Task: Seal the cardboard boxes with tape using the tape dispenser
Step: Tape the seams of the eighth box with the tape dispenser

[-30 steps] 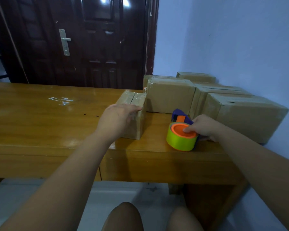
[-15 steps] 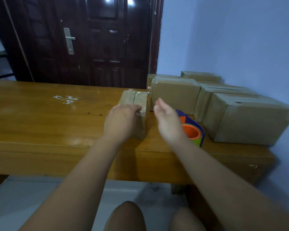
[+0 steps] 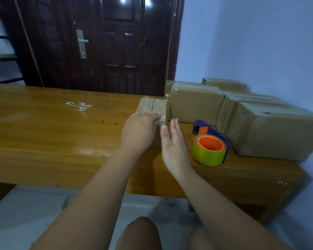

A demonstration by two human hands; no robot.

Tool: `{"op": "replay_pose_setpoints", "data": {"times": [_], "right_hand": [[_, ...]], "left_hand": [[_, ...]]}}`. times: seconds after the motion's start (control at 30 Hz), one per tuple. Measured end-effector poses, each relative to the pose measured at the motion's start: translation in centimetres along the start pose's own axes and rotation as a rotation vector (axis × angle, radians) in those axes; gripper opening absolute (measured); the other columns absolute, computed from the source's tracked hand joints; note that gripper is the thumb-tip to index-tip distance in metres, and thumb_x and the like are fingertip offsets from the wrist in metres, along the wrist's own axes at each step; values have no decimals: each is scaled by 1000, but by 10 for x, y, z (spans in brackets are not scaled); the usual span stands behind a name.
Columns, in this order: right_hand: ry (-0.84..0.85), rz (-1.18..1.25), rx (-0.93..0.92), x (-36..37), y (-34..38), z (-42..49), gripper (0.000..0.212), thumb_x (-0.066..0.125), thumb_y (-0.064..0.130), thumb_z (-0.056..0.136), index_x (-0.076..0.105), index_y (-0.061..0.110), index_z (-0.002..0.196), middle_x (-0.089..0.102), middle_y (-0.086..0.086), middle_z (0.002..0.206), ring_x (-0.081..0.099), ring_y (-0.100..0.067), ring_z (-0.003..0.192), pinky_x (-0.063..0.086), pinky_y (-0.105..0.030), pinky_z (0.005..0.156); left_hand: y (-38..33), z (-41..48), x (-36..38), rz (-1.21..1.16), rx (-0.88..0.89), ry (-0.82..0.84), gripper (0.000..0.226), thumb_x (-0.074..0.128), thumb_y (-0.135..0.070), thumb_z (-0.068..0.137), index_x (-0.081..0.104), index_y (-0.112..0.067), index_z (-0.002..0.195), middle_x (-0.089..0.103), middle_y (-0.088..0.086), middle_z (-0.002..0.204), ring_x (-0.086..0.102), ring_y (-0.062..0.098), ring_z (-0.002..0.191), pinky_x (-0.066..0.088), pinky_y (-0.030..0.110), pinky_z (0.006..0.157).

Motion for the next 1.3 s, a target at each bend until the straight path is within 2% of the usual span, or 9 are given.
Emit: {"op": "replay_pose_setpoints", "data": {"times": [0.2, 0.27, 0.37, 0.43, 0.5, 0.73, 0.9, 1.1, 1.3], "right_hand": [[48, -141, -176, -19, 12, 35, 59, 35, -2, 99, 25, 26, 150, 31, 3, 155, 26, -11, 142, 20, -14, 104], [123, -217, -228, -17, 9, 42, 59, 35, -9, 95, 38, 22, 145, 38, 2, 151, 30, -12, 141, 19, -14, 106], [112, -269, -304, -15, 3, 47, 51, 36, -8, 96, 50, 17, 138, 43, 4, 148, 34, -7, 138, 15, -2, 103], [88, -233, -318, -15, 1, 49, 49, 35, -7, 97, 52, 15, 137, 44, 5, 146, 33, 0, 134, 13, 7, 97], [89, -163, -303, -13, -2, 48, 47, 34, -5, 98, 51, 16, 136, 44, 10, 144, 29, 9, 127, 14, 9, 94], [71, 63, -286, -2, -17, 44, 41, 32, 7, 103, 46, 24, 137, 37, 27, 132, 26, 32, 116, 20, 1, 102], [48, 151, -300, 6, -25, 43, 41, 33, 7, 103, 42, 37, 129, 37, 34, 131, 29, 22, 126, 23, -8, 109], [-13, 152, -384, 8, -27, 44, 34, 36, 11, 101, 49, 31, 126, 43, 22, 135, 34, 11, 131, 26, -10, 108], [-41, 179, -404, 7, -29, 44, 29, 39, 20, 99, 52, 28, 123, 47, 16, 136, 40, 1, 131, 36, -31, 111]], "left_hand": [[3, 6, -1, 152, 40, 80, 32, 43, -30, 99, 55, -32, 129, 66, -2, 115, 61, 23, 101, 48, 32, 74], [5, 8, -7, 145, 105, 146, 36, 52, -33, 95, 52, -32, 131, 64, -4, 120, 58, 18, 107, 49, 33, 85], [28, 2, -18, -279, 36, 107, 39, 61, -32, 89, 55, -32, 127, 50, -14, 135, 42, 6, 127, 29, 28, 109], [54, -7, -19, -734, -116, -54, 29, 55, -23, 93, 56, -32, 121, 52, -16, 130, 44, -3, 123, 33, 27, 110], [69, -17, -4, -902, -215, -74, 33, 45, -11, 98, 54, -31, 122, 53, -14, 131, 45, -3, 124, 36, 28, 109], [70, -28, 32, -839, -85, -111, 39, 38, -11, 101, 44, -41, 124, 38, -24, 138, 32, -7, 133, 27, 11, 107], [71, -29, 39, -821, -37, -158, 33, 33, -23, 100, 43, -38, 128, 37, -22, 140, 31, -2, 135, 27, 20, 111], [71, -29, 38, -812, -38, -208, 32, 35, -31, 98, 47, -29, 127, 42, -17, 139, 36, 0, 133, 31, 20, 109], [67, -29, 37, -819, -36, -244, 27, 40, -33, 95, 47, -38, 121, 43, -19, 135, 37, -4, 130, 35, 13, 101]]}}
Point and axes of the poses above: each hand's wrist, its own z-axis towards the middle knuckle, its own x-axis out of the palm, y = z × x, the point moved 5 cm from there along z, towards the middle knuckle
